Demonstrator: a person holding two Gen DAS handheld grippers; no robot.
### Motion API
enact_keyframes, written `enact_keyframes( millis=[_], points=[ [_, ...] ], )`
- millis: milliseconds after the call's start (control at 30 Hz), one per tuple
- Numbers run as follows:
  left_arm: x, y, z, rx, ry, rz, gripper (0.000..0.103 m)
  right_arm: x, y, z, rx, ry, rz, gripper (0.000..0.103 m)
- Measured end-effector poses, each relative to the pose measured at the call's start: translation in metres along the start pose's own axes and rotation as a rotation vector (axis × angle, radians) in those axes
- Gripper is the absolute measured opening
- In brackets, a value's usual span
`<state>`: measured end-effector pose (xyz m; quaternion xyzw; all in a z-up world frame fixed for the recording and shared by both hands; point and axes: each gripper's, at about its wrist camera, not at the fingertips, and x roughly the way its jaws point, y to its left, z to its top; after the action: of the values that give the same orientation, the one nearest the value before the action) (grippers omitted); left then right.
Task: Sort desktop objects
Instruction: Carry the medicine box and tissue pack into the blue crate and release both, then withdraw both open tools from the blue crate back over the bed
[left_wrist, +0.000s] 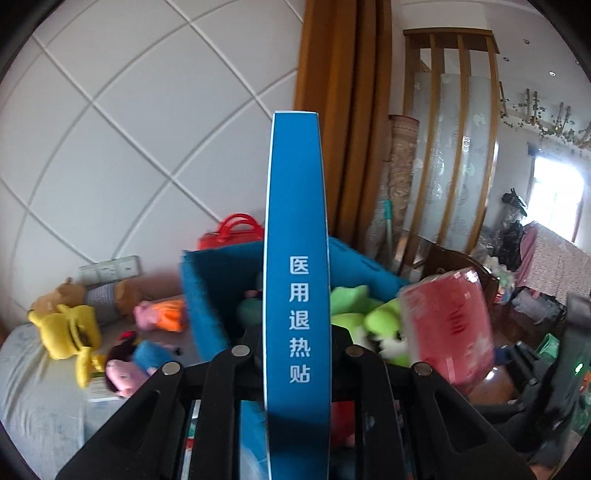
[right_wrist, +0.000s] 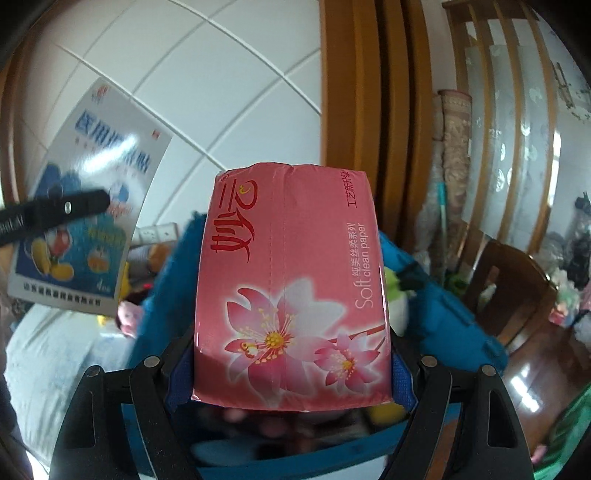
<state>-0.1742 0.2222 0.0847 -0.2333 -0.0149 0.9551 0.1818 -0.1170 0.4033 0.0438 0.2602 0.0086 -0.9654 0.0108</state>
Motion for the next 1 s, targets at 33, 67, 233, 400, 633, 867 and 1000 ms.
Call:
enact_keyframes(
  millis=[33,67,233,400,633,867,1000],
  points=[
    [0.008,-0.012,-0.001,0.002,0.015,0.000,0.017,0.007,-0.008,-0.002,-0.005,0.012,0.003,0.083],
    [0.018,-0.021,-0.005,0.004,0.038,0.004,0.017,0.015,-0.016,-0.006,-0.011,0.029,0.009,0.083],
    [0.068,-0.048,-0.042,0.018,0.201,0.059,0.017,0.045,-0.036,-0.029,-0.028,0.101,0.070,0.083],
    [0.090,-0.049,-0.081,0.009,0.334,0.125,0.017,0.062,-0.035,-0.050,-0.039,0.169,0.116,0.083],
    [0.097,-0.054,-0.092,0.019,0.379,0.175,0.019,0.082,-0.040,-0.060,-0.051,0.211,0.122,0.084],
    [0.085,-0.059,-0.095,0.009,0.351,0.182,0.073,0.085,-0.040,-0.067,-0.044,0.224,0.112,0.095],
    [0.077,-0.059,-0.094,-0.001,0.336,0.184,0.073,0.083,-0.042,-0.064,-0.043,0.202,0.099,0.102]
  ],
)
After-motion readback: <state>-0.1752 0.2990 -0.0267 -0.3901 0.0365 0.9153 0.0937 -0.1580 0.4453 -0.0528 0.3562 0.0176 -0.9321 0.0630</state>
